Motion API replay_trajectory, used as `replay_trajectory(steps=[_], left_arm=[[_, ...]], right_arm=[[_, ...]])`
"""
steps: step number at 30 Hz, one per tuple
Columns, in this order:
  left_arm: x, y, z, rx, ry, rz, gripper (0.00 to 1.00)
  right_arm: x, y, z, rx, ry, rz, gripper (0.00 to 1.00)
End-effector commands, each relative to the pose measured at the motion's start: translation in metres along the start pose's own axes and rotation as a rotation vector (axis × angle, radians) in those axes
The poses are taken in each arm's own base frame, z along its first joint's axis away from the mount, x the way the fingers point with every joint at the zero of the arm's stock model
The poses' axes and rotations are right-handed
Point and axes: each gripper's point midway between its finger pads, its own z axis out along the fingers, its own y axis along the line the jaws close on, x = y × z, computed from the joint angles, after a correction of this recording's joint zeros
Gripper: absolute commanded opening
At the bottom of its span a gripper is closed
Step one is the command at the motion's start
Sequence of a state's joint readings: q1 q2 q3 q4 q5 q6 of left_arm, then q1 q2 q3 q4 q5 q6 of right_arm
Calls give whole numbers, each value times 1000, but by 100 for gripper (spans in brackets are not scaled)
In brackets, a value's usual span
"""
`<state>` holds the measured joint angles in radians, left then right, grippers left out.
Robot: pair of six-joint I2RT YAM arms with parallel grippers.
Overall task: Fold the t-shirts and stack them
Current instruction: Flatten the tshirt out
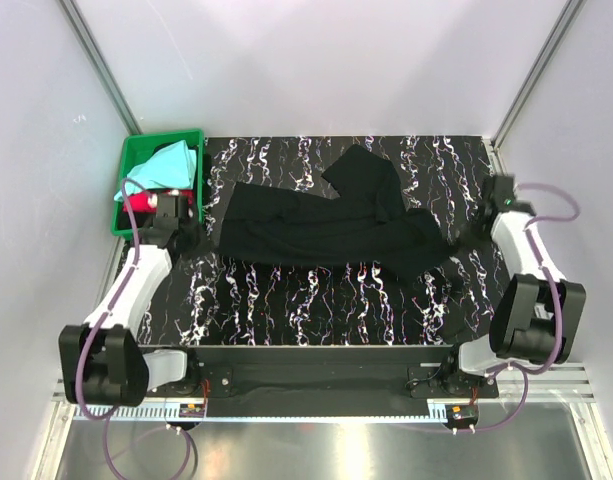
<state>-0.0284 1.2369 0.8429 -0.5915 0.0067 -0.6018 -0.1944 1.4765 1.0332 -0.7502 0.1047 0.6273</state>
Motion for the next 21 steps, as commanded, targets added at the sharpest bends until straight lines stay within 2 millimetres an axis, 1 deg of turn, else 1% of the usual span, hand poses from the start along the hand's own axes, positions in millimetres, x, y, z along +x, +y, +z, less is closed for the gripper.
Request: replay_trajectory(steps=[1, 2, 3, 4, 5, 6, 7, 8, 9, 10, 12, 13, 15, 16, 18, 19, 20, 21], left_arm=[[-60, -56, -51, 153, -219, 80, 0], [-67, -67, -61, 178, -248, 96, 0], [-77, -73, -70, 188, -280, 113, 0], [-97, -89, -92, 229, -347, 122, 0], [-108, -97, -105, 248, -386, 131, 0], [-119, -104, -118, 261, -425, 153, 0], [-141, -117, -147, 293, -509, 154, 0], [-152, -124, -163, 318, -549, 163, 0], [-160, -130, -178, 334, -587, 190, 0], [-176, -142, -210, 378, -657, 197, 0], [-190, -151, -242, 414, -735, 233, 0], [-200, -156, -274, 448, -802, 239, 0], [-208, -162, -309, 484, -878, 276, 0], [-213, -165, -346, 527, -951, 283, 0], [-214, -169, -383, 573, -1024, 323, 0], [-214, -168, -420, 611, -1099, 327, 0], [-212, -167, -438, 626, -1139, 342, 0], [-211, -166, -465, 657, -1200, 340, 0]], right_arm=[[-95, 53, -75, -188, -327, 74, 0], [-105, 69, -89, -265, -352, 71, 0], [-117, 80, -108, -325, -401, 77, 0], [-141, 97, -143, -417, -495, 92, 0], [-153, 105, -166, -465, -547, 104, 0], [-165, 110, -193, -517, -609, 113, 0], [-185, 121, -239, -602, -715, 111, 0], [-192, 125, -265, -649, -766, 104, 0], [-199, 129, -287, -682, -807, 99, 0], [-209, 132, -332, -747, -892, 90, 0], [-213, 132, -376, -821, -971, 83, 0], [-216, 129, -413, -877, -1047, 86, 0], [-214, 122, -452, -915, -1131, 65, 0], [-212, 115, -484, -950, -1194, 65, 0], [-205, 101, -522, -977, -1284, 53, 0], [-200, 93, -551, -1016, -1346, 56, 0], [-195, 85, -570, -1036, -1390, 63, 0], [-186, 75, -598, -1074, -1449, 65, 0]])
